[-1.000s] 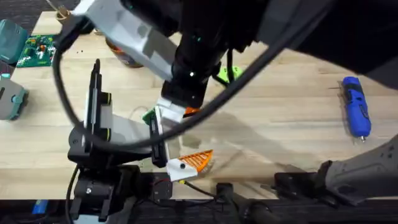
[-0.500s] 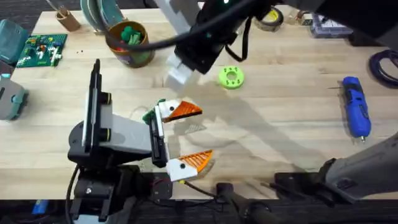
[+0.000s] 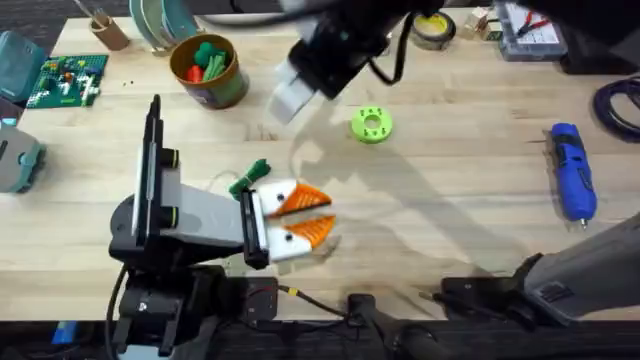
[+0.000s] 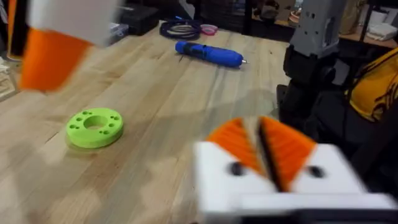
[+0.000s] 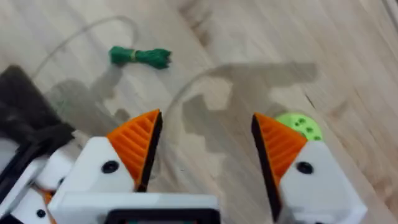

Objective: Pick up the gripper from the table and insert it into the empty holder that is missing its gripper. Then pick up a screw, insert it into the mounting hole, and use the screwdriver to tighten it. Finally, clean up the table by picking up the vegetable and placing it into the bucket.

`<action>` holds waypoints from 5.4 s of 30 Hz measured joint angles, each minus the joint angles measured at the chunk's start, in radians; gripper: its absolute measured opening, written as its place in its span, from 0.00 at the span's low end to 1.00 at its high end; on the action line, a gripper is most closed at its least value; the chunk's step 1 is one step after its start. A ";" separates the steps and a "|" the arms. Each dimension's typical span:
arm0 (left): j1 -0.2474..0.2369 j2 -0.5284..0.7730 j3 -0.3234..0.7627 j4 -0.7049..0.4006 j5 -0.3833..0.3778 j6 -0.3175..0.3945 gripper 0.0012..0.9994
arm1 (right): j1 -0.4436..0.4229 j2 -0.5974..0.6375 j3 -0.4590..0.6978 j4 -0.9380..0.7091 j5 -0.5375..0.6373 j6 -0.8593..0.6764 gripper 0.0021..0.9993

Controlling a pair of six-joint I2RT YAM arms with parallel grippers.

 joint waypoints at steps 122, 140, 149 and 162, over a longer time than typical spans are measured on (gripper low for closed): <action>0.000 0.000 0.000 -0.001 0.003 0.004 0.01 | -1.398 -0.176 -0.608 0.117 0.137 -0.434 0.87; 0.000 0.000 0.000 -0.001 0.003 0.003 0.01 | -1.398 -0.046 -0.608 0.192 0.137 -0.514 0.87; 0.000 0.000 0.000 -0.001 0.003 0.003 0.01 | -1.398 0.020 -0.608 0.196 0.138 -0.517 0.87; 0.000 0.000 0.000 -0.001 0.003 0.003 0.01 | -1.398 0.028 -0.608 0.201 0.142 -0.517 0.64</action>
